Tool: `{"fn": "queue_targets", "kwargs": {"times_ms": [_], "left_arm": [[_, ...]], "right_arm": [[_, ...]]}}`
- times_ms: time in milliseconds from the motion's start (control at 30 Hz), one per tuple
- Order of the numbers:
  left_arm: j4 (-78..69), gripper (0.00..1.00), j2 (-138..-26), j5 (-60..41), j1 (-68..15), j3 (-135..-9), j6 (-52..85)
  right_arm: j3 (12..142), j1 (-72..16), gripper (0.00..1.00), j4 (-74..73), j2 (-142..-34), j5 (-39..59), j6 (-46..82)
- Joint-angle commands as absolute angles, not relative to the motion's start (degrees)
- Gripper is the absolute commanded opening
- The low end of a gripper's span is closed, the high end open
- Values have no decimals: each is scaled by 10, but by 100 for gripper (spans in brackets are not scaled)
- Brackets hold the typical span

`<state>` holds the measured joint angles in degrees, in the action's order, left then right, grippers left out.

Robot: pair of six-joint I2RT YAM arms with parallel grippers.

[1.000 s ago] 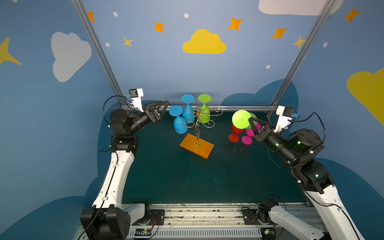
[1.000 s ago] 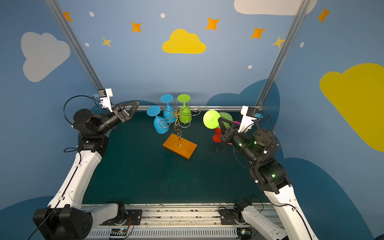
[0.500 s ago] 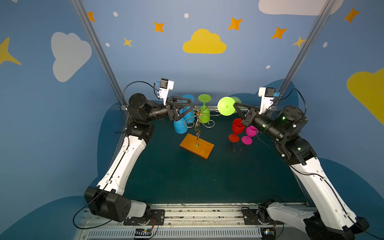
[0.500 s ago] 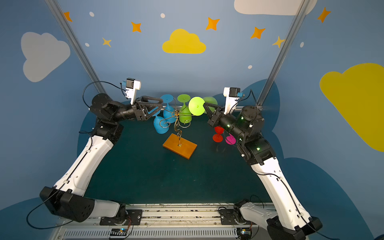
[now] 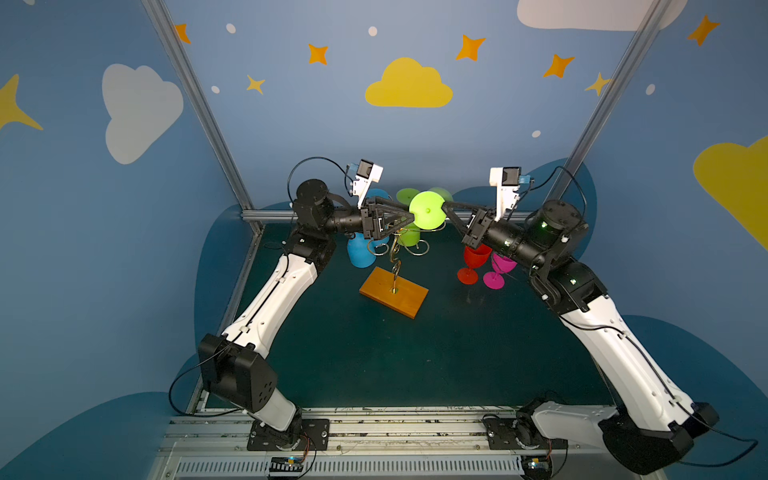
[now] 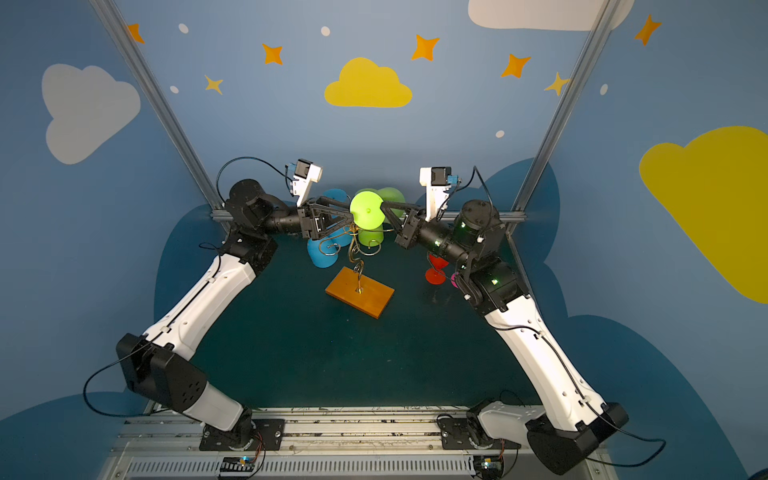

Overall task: Take the wine glass off the wine glass rack
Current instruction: 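Raise the lime-green glass with the right gripper while the left gripper reaches toward it, then close the left gripper on the glass foot while the right gripper opens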

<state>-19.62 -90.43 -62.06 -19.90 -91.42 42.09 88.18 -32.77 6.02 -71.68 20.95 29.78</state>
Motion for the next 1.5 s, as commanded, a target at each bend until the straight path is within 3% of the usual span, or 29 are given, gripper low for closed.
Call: {"fn": "queue_targets", "kwargs": {"times_ms": [0, 133, 333, 400, 500, 600, 733, 767, 900, 1033, 1267, 1467], "left_arm": [[-220, 74, -897, -642, -206, -932, 425], [-217, 71, -891, -642, -209, -930, 420], [-215, 53, -900, -652, -215, -937, 430], [-217, 45, -903, -655, -215, -941, 434], [-227, 24, -904, -655, -215, -946, 447], [-245, 19, -905, -653, -215, -948, 466], [-265, 3, -910, -650, -212, -962, 511], [-271, 3, -912, -649, -210, -968, 529], [-291, 3, -923, -637, -196, -989, 598], [-300, 3, -932, -628, -185, -1000, 649], [-270, 3, -951, -632, -183, -1035, 694], [-278, 3, -956, -635, -182, -1038, 727]], "right_arm": [[897, -332, 0, 24, -721, 219, 304], [902, -336, 0, 21, -727, 225, 306], [904, -341, 0, 20, -733, 225, 305], [904, -341, 0, 22, -735, 227, 303], [906, -342, 0, 30, -739, 233, 302], [909, -342, 0, 40, -742, 237, 297], [918, -338, 0, 72, -740, 234, 273], [920, -334, 6, 81, -735, 230, 264], [900, -311, 51, 96, -702, 213, 210], [853, -301, 70, 86, -668, 157, 92], [747, -297, 88, -43, -643, 133, -157], [742, -289, 94, -98, -675, 197, -288]]}}
